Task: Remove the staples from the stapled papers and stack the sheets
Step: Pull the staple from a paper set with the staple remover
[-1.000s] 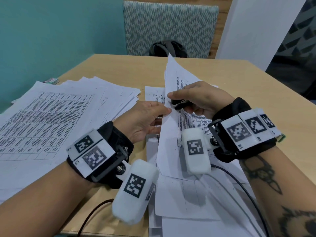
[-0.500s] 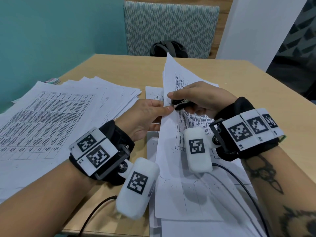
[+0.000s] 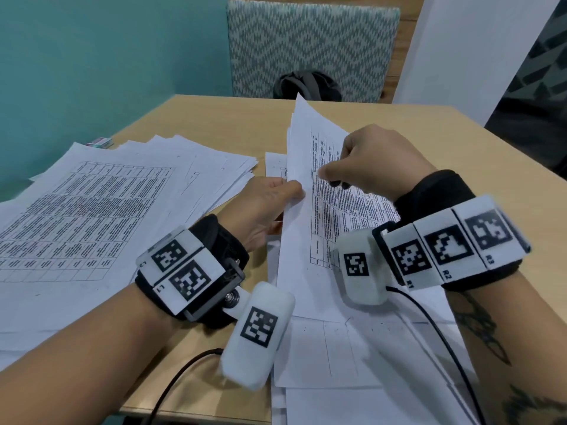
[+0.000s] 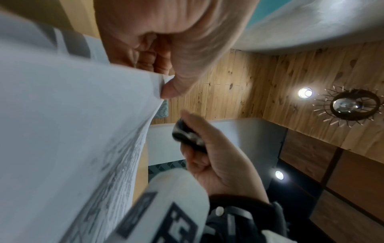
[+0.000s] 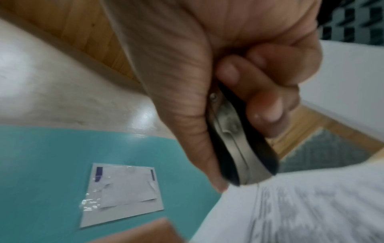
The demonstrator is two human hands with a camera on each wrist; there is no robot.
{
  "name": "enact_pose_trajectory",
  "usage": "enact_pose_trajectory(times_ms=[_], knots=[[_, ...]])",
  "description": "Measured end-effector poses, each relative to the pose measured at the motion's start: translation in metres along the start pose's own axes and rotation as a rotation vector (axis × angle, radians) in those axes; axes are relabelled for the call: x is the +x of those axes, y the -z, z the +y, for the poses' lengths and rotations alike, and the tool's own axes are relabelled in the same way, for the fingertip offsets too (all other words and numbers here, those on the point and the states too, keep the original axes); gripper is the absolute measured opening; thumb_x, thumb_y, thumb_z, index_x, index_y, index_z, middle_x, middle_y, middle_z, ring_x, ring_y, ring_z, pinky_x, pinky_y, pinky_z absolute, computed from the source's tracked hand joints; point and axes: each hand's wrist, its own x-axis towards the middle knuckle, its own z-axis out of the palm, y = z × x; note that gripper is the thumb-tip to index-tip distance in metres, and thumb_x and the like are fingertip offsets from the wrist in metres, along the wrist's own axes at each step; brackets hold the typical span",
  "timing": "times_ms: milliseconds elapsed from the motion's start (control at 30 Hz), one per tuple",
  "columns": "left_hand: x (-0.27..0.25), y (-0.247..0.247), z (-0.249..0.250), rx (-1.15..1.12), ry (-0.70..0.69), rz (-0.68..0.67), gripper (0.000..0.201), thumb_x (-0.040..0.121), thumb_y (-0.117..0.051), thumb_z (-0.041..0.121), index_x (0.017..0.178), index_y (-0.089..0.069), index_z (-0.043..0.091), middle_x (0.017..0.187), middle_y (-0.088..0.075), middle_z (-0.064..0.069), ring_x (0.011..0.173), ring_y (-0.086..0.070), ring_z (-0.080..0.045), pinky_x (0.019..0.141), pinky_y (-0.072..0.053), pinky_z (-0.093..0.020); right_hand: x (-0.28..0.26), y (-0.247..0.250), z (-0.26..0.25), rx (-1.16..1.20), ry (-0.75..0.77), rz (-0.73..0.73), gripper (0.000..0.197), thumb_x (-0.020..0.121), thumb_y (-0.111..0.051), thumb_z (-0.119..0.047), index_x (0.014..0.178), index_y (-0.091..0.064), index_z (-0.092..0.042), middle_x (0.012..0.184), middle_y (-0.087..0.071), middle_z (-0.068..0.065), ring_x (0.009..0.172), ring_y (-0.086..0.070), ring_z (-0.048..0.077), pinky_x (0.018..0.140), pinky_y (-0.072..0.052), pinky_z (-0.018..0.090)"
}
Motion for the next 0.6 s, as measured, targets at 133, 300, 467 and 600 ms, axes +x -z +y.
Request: enact_pose_trajectory(times_ms=[133,300,467,600], knots=[[-0.002,0.002,0.002,0.020,0.036,-0.057,0.018,0.087,-0.056,0.009,0.070,-0.050,0.012,0.074,-0.056,-0.007,0.056,-0.052,-0.017,0.044,-0.044,-0.018,0.001,0.006,0.015,-0.123,-0.094,-0.067,0.034,0.078,-0.068,-0.040,0.083,-0.060,-0.007,0.087,-0.068,0.011,0.078,-0.062,0.028,0.064,-0.044,0.030],[-0.017,0.008,0.018,0.184,0.105,-0.299,0.012,0.085,-0.060,0.005,0.089,-0.056,0.015,0.078,-0.065,-0.003,0.050,-0.061,-0.010,0.039,-0.045,-0.015,0.001,0.011,0.022,-0.194,-0.152,-0.149,0.048,0.069,-0.073,-0.054,0.077,-0.050,-0.012,0.076,-0.054,0.003,0.077,-0.054,0.024,0.054,-0.035,0.029],[-0.025,0.007,0.021,0.425,0.003,-0.276,0.026,0.080,-0.065,0.000,0.100,-0.052,0.011,0.076,-0.065,-0.005,0.054,-0.060,-0.012,0.039,-0.044,-0.015,0.001,0.023,0.025,-0.043,-0.133,-0.060,0.043,0.070,-0.074,-0.051,0.073,-0.056,-0.012,0.086,-0.063,0.008,0.084,-0.060,0.028,0.065,-0.042,0.032],[-0.027,0.006,0.049,0.433,-0.156,-0.167,0.018,0.077,-0.069,-0.002,0.079,-0.055,0.010,0.058,-0.061,0.000,0.041,-0.058,-0.006,0.037,-0.042,-0.014,-0.009,0.041,0.028,0.107,-0.110,0.027,0.044,0.071,-0.072,-0.053,0.071,-0.055,-0.012,0.074,-0.061,0.004,0.065,-0.052,0.018,0.054,-0.035,0.028]])
